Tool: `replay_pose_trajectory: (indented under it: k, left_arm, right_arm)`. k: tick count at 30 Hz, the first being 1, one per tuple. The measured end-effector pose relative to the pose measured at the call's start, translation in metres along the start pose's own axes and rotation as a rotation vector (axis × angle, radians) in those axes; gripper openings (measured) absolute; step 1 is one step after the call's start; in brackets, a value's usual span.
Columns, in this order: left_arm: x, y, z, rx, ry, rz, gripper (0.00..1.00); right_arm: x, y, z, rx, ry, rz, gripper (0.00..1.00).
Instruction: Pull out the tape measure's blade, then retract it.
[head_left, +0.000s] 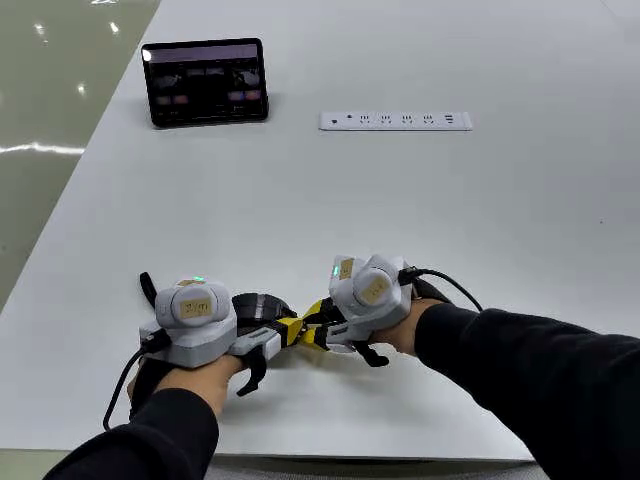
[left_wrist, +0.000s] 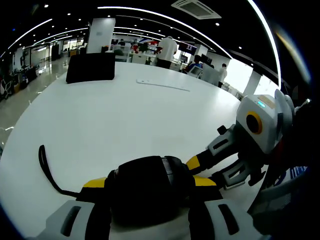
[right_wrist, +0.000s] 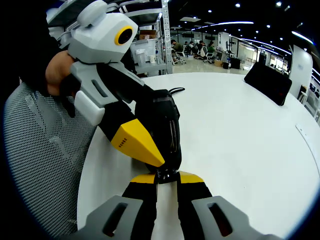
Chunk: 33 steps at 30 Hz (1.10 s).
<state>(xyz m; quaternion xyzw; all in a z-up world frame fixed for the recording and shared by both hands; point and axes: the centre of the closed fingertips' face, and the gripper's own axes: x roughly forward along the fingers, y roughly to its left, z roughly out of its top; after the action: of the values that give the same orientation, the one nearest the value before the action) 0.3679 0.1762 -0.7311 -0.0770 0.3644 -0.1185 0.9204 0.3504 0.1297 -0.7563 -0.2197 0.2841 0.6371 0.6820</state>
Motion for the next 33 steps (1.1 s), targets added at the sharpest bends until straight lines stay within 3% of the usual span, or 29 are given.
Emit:
replay_pose_trajectory:
  k: [8, 13, 16, 19, 21, 24, 26, 28, 30, 32, 33]
  left_arm:
    - [0.000, -0.001, 0.001, -0.010, 0.004, -0.005, 0.60]
    - [-0.001, -0.001, 0.000, -0.004, 0.029, -0.009, 0.61]
    - [-0.007, -0.002, 0.004, 0.032, 0.029, -0.022, 0.59]
    - [-0.017, -0.005, 0.017, 0.045, 0.003, -0.058, 0.60]
    - [-0.023, -0.005, 0.024, 0.048, -0.007, -0.093, 0.68]
    - [-0.034, -0.023, 0.030, 0.002, -0.020, -0.251, 0.71]
    - [-0.040, -0.012, 0.036, 0.106, -0.055, -0.216, 0.81]
    - [-0.043, -0.006, 0.037, 0.161, -0.062, -0.198, 0.92]
    - [-0.047, -0.007, 0.038, 0.173, -0.065, -0.222, 1.00]
    - [-0.051, -0.008, 0.042, 0.201, -0.087, -0.259, 1.00]
    - [-0.054, -0.003, 0.043, 0.200, -0.089, -0.242, 1.00]
  right_arm:
    - [0.000, 0.000, 0.000, 0.003, 0.006, 0.004, 0.11]
    - [-0.001, 0.000, -0.001, 0.013, 0.009, -0.034, 0.12]
    - [-0.005, -0.003, 0.000, 0.034, 0.001, -0.062, 0.19]
    - [-0.019, -0.012, 0.004, 0.058, -0.038, -0.113, 0.23]
    - [-0.031, -0.016, 0.008, 0.079, -0.071, -0.143, 0.28]
    - [-0.051, -0.024, 0.008, 0.116, -0.107, -0.191, 0.30]
    - [-0.065, -0.030, 0.003, 0.167, -0.112, -0.220, 0.32]
    - [-0.078, -0.035, 0.001, 0.176, -0.125, -0.244, 0.36]
    - [-0.098, -0.036, 0.002, 0.180, -0.157, -0.266, 0.38]
    - [-0.117, -0.034, 0.000, 0.169, -0.166, -0.289, 0.40]
    - [-0.125, -0.033, -0.002, 0.163, -0.168, -0.296, 0.41]
